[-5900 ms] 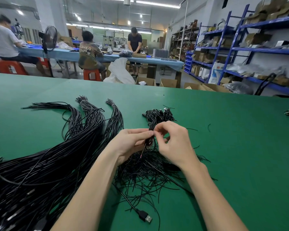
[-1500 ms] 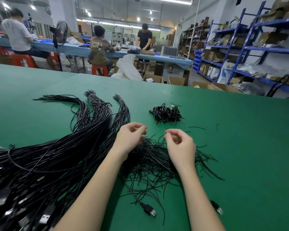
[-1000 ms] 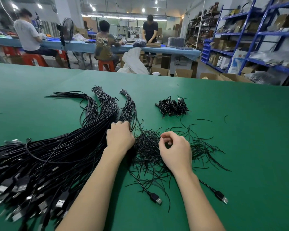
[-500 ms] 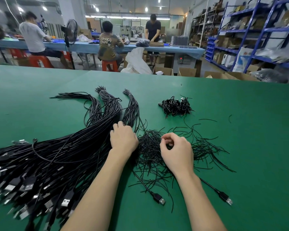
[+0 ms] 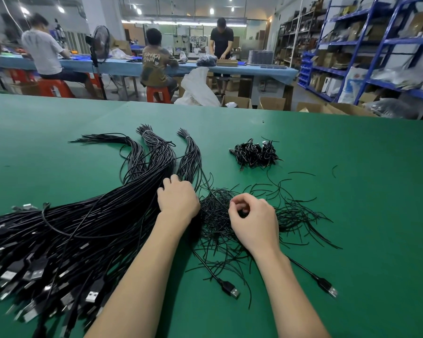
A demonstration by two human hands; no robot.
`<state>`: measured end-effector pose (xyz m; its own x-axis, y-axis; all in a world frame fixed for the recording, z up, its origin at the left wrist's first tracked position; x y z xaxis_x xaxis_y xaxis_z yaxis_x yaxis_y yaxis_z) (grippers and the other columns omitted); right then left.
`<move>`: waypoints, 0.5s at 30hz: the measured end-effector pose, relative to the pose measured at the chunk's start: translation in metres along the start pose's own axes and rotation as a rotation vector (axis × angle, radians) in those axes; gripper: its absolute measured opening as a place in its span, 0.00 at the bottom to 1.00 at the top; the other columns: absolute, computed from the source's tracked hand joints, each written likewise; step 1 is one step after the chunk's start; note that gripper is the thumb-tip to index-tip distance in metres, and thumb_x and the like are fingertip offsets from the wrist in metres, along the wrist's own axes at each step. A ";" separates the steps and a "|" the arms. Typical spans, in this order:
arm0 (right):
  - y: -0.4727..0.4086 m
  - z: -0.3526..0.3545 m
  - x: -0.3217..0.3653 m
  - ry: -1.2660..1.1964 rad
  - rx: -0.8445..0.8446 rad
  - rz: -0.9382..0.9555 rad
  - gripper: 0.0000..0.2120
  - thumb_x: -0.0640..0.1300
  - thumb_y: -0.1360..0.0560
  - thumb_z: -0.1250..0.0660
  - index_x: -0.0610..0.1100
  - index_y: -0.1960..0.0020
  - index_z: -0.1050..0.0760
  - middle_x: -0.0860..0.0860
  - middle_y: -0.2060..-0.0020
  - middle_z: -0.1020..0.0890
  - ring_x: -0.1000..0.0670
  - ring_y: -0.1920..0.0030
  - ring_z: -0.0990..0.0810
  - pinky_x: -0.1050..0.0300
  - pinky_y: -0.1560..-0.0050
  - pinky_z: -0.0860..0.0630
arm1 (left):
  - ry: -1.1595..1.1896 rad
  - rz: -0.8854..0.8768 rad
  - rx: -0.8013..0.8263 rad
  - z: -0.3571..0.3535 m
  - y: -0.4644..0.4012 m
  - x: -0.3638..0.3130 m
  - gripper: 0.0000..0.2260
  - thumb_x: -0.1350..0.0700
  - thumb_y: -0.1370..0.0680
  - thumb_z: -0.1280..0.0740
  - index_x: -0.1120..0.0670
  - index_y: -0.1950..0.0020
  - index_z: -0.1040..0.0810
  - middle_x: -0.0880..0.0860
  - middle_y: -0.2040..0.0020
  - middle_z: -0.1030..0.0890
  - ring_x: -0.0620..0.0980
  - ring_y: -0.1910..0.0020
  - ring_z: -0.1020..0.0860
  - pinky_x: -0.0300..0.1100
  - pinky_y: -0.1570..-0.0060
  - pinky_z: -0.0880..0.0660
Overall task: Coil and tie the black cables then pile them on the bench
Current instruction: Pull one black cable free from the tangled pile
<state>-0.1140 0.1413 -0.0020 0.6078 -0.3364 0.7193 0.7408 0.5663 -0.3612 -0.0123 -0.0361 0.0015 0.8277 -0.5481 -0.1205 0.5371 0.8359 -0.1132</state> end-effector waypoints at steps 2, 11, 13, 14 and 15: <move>0.000 0.001 -0.001 -0.002 -0.002 -0.003 0.06 0.49 0.22 0.32 0.58 0.57 0.23 0.62 0.65 0.20 0.62 0.55 0.25 0.66 0.61 0.32 | 0.016 0.013 0.005 0.000 0.001 0.001 0.18 0.48 0.18 0.37 0.58 0.34 0.26 0.58 0.31 0.31 0.59 0.31 0.33 0.53 0.34 0.34; 0.000 -0.001 -0.001 -0.019 0.000 -0.004 0.05 0.49 0.22 0.32 0.57 0.56 0.22 0.61 0.64 0.19 0.60 0.54 0.23 0.60 0.58 0.27 | 0.018 0.005 0.005 -0.001 0.002 0.001 0.14 0.54 0.19 0.37 0.58 0.35 0.26 0.57 0.33 0.30 0.58 0.32 0.32 0.52 0.35 0.33; 0.001 -0.001 0.000 -0.018 -0.002 -0.004 0.05 0.49 0.22 0.32 0.56 0.56 0.21 0.61 0.63 0.19 0.59 0.54 0.23 0.60 0.57 0.27 | -0.028 -0.012 -0.002 0.000 0.003 -0.002 0.15 0.54 0.19 0.38 0.58 0.34 0.26 0.57 0.32 0.30 0.58 0.32 0.32 0.52 0.35 0.33; 0.001 -0.001 0.000 -0.016 -0.002 -0.002 0.05 0.49 0.22 0.32 0.56 0.56 0.21 0.61 0.63 0.19 0.59 0.54 0.23 0.60 0.57 0.26 | -0.060 -0.022 -0.009 0.000 0.003 -0.004 0.15 0.54 0.19 0.38 0.57 0.34 0.26 0.57 0.32 0.29 0.58 0.32 0.32 0.51 0.34 0.33; 0.001 -0.002 0.001 -0.014 -0.002 0.001 0.05 0.49 0.22 0.32 0.56 0.56 0.21 0.61 0.63 0.19 0.58 0.54 0.22 0.59 0.57 0.26 | -0.087 -0.033 -0.018 0.001 0.003 -0.005 0.15 0.54 0.19 0.38 0.57 0.34 0.25 0.57 0.32 0.29 0.58 0.32 0.32 0.51 0.34 0.34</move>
<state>-0.1125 0.1401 -0.0024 0.6046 -0.3248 0.7273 0.7408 0.5649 -0.3636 -0.0145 -0.0306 0.0023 0.8210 -0.5701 -0.0305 0.5619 0.8164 -0.1331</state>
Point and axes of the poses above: each hand's wrist, its own y-axis away from the middle knuckle, its own z-axis out of the back of the hand, x = y × z, the point moved 9 cm from there along -y, towards the middle knuckle
